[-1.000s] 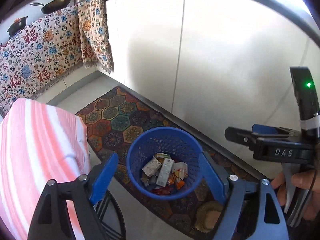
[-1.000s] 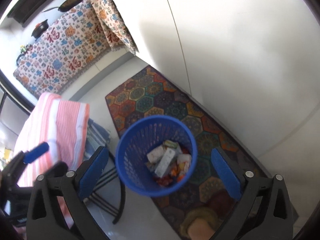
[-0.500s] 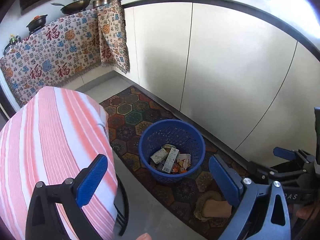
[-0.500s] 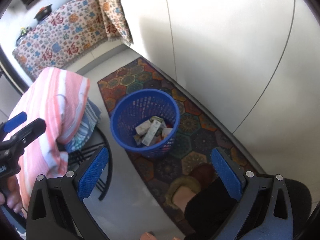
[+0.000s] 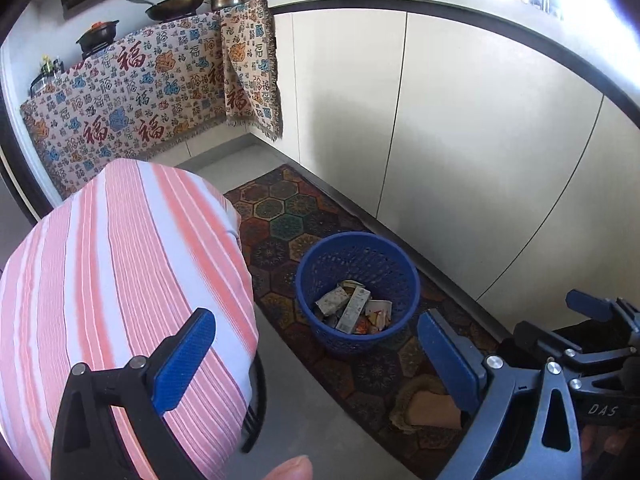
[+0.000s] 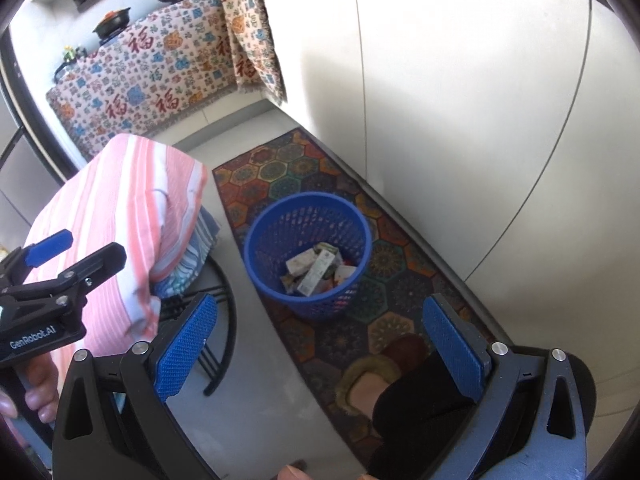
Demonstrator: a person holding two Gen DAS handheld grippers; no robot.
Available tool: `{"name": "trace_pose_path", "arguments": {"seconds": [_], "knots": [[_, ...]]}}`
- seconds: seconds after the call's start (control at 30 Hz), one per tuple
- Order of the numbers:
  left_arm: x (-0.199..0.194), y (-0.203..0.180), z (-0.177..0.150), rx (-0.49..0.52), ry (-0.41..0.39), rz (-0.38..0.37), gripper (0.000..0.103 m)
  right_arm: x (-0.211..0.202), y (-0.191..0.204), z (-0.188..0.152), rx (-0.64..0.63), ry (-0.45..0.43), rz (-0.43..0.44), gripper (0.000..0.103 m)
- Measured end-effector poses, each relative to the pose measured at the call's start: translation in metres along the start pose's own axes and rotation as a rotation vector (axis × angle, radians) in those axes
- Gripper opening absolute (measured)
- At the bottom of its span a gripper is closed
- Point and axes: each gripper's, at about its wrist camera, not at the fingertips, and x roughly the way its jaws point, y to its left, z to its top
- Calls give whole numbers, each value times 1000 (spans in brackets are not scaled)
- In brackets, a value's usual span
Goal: Collect trash
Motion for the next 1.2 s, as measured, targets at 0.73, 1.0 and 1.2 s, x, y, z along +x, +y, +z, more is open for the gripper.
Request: {"name": "trace_pose_path", "arguments": {"seconds": [0.73, 1.0, 1.2], "knots": [[2, -3, 2, 10, 97, 14, 103, -15, 9, -2, -32, -3, 17, 103], [1, -8, 0, 40, 101, -5, 103, -15, 7, -1, -27, 1, 10, 103], [1, -9, 2, 43, 100, -8, 103, -16, 3, -1, -23, 3, -3, 103]]}}
